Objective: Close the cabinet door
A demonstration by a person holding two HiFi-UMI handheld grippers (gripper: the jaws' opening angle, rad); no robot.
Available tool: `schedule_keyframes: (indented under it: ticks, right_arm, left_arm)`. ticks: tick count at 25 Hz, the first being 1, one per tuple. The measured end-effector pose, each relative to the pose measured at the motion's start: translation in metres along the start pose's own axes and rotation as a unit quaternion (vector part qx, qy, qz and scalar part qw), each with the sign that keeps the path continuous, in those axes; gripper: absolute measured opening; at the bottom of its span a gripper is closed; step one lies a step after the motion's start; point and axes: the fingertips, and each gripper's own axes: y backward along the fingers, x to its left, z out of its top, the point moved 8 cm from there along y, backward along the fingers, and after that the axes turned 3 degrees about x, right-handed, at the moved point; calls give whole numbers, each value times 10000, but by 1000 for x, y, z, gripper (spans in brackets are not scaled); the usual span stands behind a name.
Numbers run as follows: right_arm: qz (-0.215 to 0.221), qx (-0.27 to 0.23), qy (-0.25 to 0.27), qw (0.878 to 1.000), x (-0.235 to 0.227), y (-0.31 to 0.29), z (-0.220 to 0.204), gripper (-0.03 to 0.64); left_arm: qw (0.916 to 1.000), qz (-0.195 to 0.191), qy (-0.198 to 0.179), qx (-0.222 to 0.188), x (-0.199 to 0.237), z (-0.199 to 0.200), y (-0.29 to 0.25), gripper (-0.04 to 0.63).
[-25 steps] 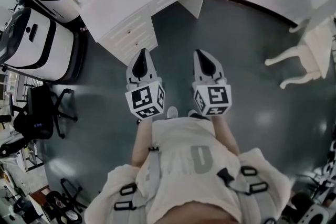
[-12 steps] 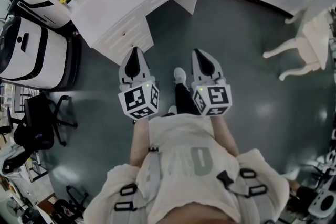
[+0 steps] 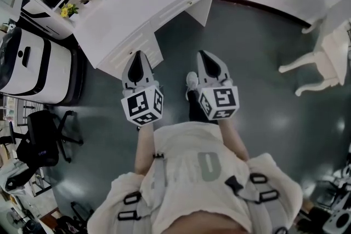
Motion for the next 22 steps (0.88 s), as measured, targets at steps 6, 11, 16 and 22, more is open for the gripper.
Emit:
schedule_keyframes:
  ticks: [6,11,16,22]
  right_arm:
    - [142,-52,-24,9999,-34,-63,22,-3]
    - [371,-111,11,9992,-61,-136,56,-3]
    - [601,-99,121,9981,-94,-211,83,-3]
    - [857,-99,241,9960,-130,-285,104,-3]
  left_arm:
    - [10000,57,-50,-46,-3,21,-70,5]
    - [9997,219,-65,-74,4,42,-141,5]
    - [9991,377,-5,-214,8,63,-214,5]
    - [9960,820,-97,-338,9,76,-286,5]
